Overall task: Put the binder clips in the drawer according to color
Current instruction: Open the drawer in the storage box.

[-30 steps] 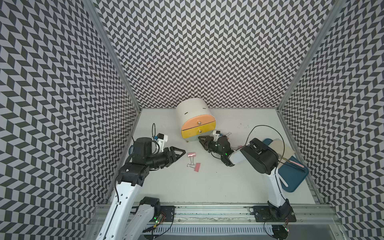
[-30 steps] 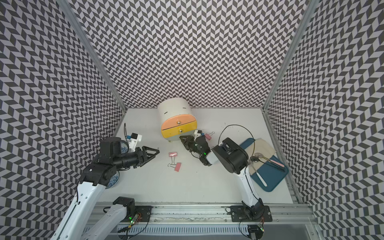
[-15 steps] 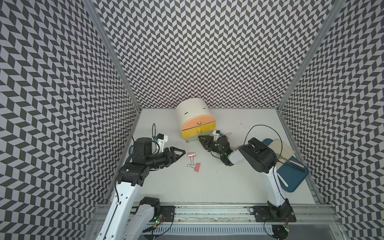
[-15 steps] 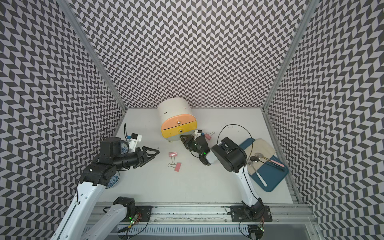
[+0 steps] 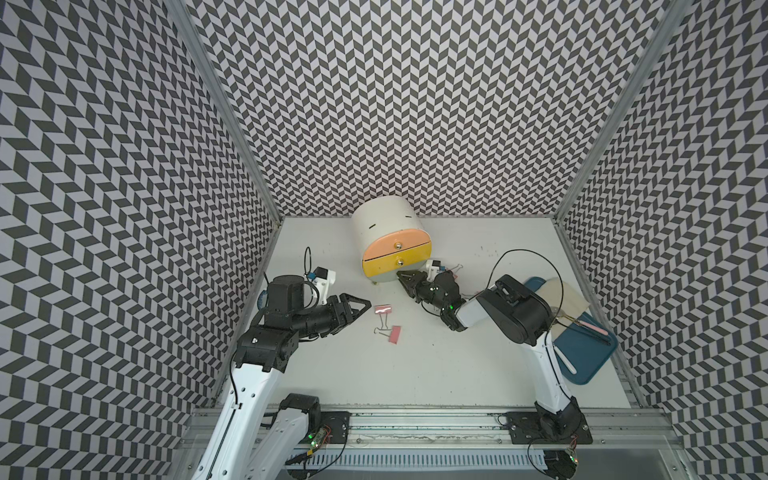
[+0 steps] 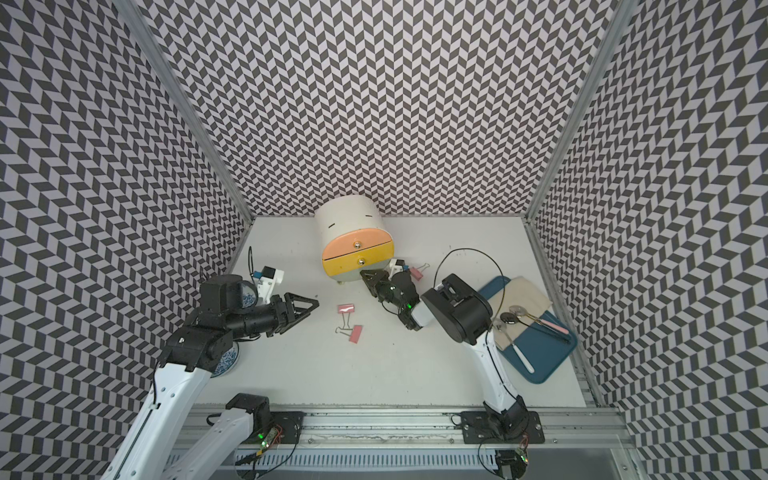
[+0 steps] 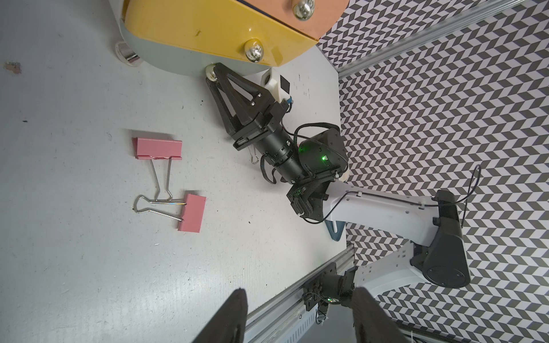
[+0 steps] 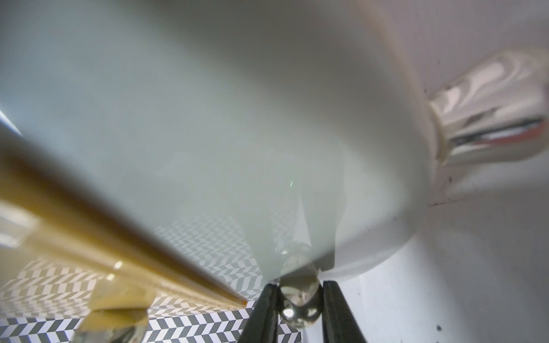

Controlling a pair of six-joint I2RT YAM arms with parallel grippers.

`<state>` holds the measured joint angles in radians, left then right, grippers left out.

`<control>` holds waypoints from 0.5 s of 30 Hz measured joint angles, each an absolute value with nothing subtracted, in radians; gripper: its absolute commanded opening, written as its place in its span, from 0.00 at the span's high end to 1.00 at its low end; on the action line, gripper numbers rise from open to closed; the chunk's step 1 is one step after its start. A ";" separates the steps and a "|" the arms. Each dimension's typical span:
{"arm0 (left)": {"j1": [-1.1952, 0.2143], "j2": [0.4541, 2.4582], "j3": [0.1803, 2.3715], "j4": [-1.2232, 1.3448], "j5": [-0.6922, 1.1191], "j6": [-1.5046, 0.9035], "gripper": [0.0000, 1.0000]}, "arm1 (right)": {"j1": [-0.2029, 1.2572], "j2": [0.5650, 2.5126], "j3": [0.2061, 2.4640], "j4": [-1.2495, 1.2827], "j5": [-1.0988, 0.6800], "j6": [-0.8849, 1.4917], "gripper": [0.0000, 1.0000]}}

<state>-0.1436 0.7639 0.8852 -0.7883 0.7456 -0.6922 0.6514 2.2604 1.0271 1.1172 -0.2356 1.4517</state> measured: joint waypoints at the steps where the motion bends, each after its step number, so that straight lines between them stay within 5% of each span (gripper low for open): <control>1: -0.144 0.764 0.885 -0.788 0.746 -0.692 0.40 | 0.651 2.260 1.023 1.124 -0.236 1.452 0.76; 15: -0.144 0.763 0.885 -0.788 0.746 -0.698 0.40 | 0.662 2.211 0.900 1.196 -0.231 1.451 0.77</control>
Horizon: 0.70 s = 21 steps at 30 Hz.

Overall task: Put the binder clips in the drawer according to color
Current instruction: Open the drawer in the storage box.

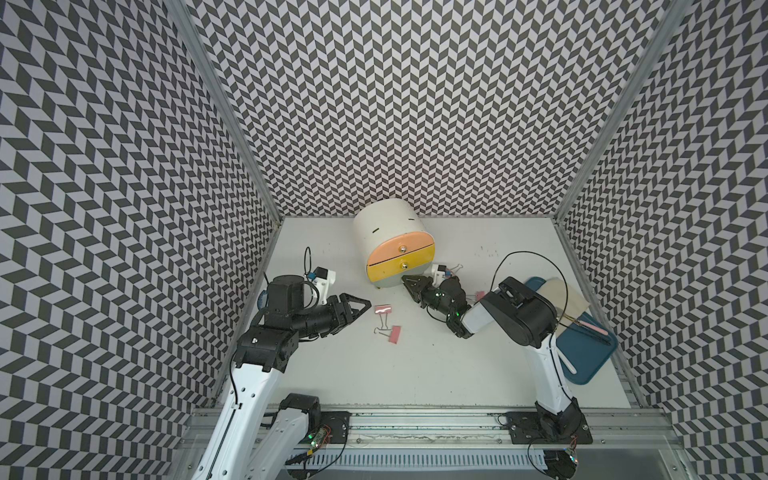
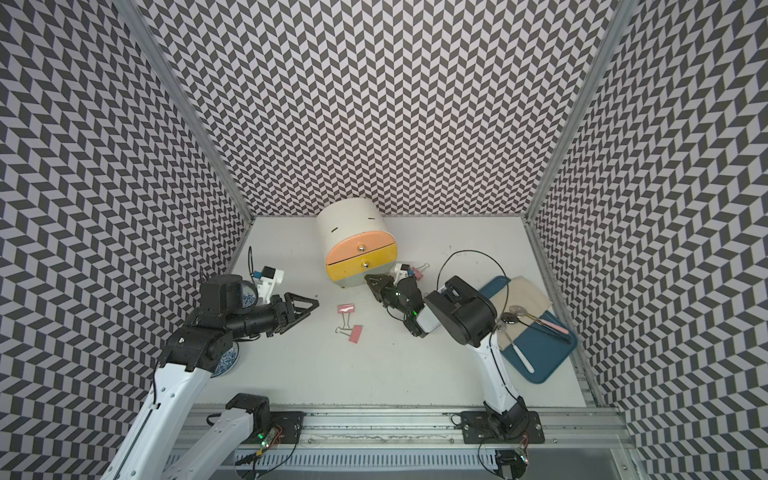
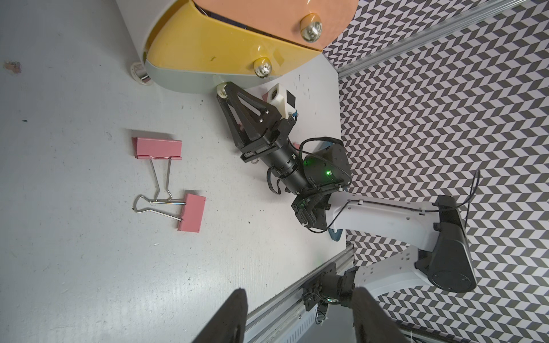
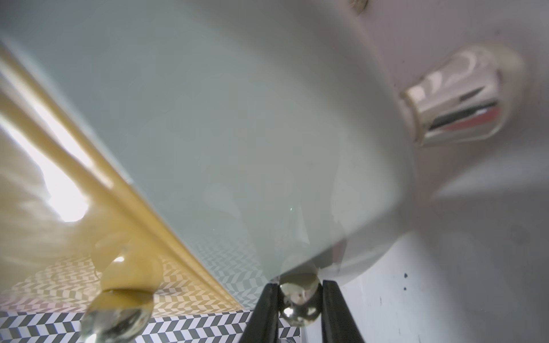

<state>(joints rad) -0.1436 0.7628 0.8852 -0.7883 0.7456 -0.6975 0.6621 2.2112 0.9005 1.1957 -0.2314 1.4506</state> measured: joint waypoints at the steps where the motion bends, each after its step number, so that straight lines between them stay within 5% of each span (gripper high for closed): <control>1: -0.144 0.761 0.885 -0.788 0.746 -0.699 0.40 | 0.664 2.208 0.891 1.203 -0.231 1.451 0.78; 21: -0.144 0.685 0.885 -0.788 0.727 -0.753 0.40 | 0.671 2.077 0.699 1.216 -0.266 1.427 0.78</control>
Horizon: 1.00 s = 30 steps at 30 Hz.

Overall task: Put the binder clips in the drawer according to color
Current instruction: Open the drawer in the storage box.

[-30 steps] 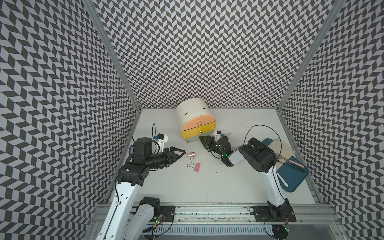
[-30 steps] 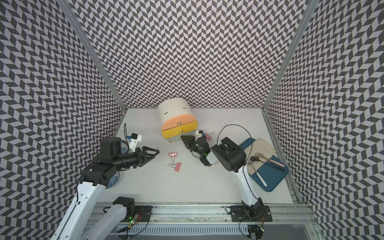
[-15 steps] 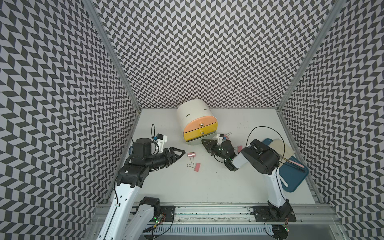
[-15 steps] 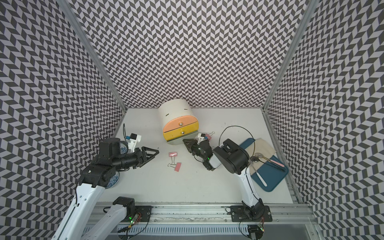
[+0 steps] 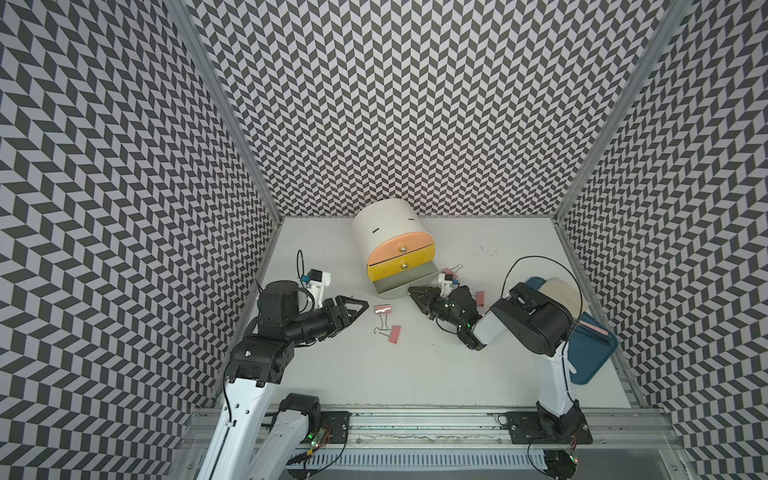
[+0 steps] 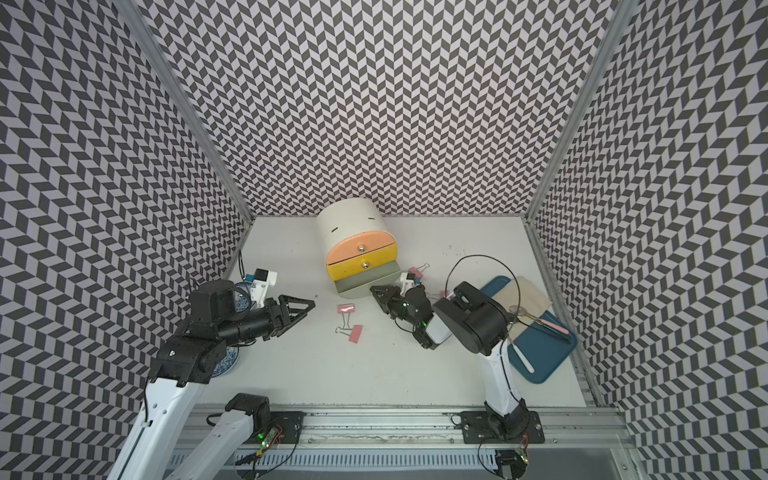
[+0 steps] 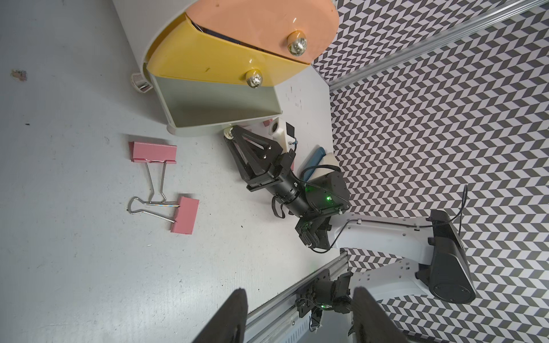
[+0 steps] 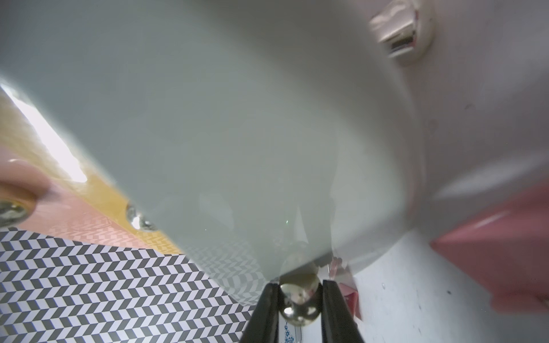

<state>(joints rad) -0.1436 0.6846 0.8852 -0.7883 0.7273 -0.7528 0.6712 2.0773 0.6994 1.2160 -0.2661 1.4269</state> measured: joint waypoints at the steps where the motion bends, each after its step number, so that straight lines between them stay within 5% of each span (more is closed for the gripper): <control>1: -0.144 0.683 0.885 -0.788 0.727 -0.755 0.40 | 0.672 2.069 0.689 1.214 -0.267 1.425 0.78; 30: -0.144 0.630 0.885 -0.791 0.719 -0.803 0.39 | 0.731 1.972 0.524 1.260 -0.219 1.420 0.79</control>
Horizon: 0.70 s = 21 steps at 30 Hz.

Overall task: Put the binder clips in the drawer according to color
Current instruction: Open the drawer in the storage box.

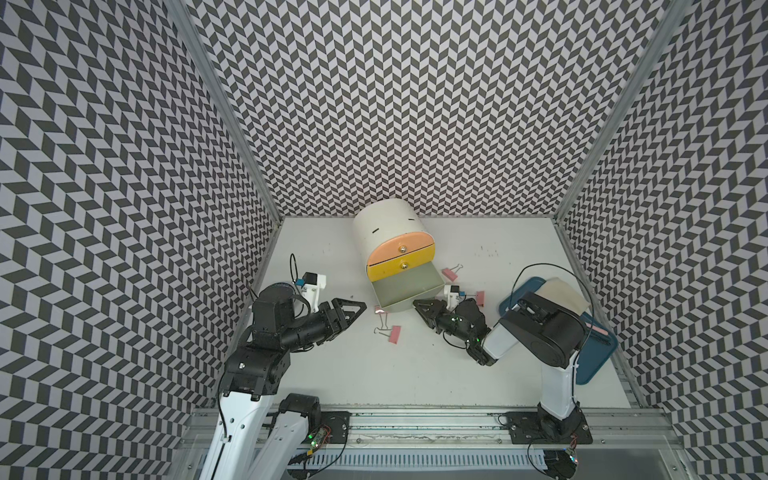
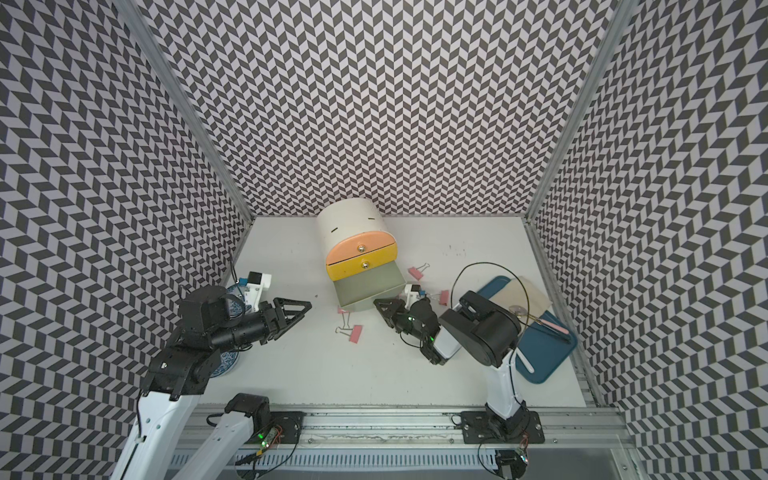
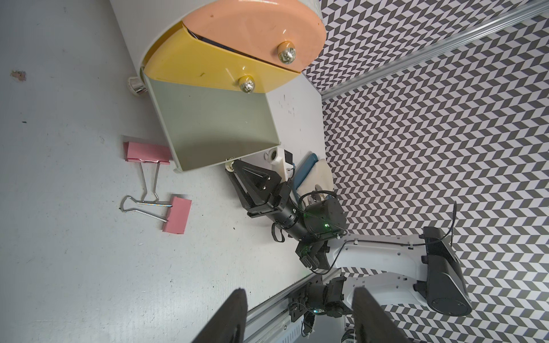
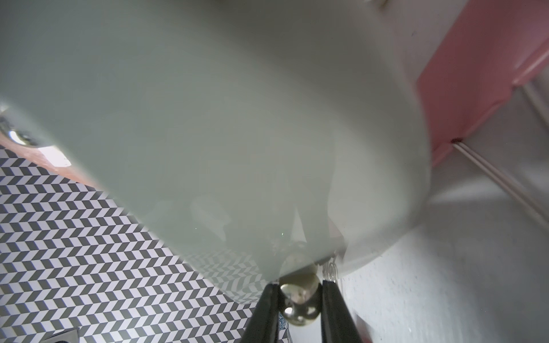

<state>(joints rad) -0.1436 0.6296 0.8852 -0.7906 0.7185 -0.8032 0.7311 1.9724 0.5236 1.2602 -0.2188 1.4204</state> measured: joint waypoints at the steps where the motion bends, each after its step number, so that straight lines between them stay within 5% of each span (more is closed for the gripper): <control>1: -0.144 0.628 0.885 -0.792 0.719 -0.804 0.39 | 0.732 1.971 0.521 1.261 -0.217 1.421 0.78; 4: -0.144 0.621 0.885 -0.796 0.719 -0.805 0.39 | 0.734 1.967 0.515 1.262 -0.215 1.422 0.74; 11: -0.144 0.617 0.885 -0.809 0.718 -0.804 0.39 | 0.752 1.925 0.506 1.200 -0.227 1.405 0.38; 21: -0.144 0.622 0.896 -0.854 0.662 -0.778 0.39 | 0.774 1.675 0.488 0.930 -0.231 1.281 0.35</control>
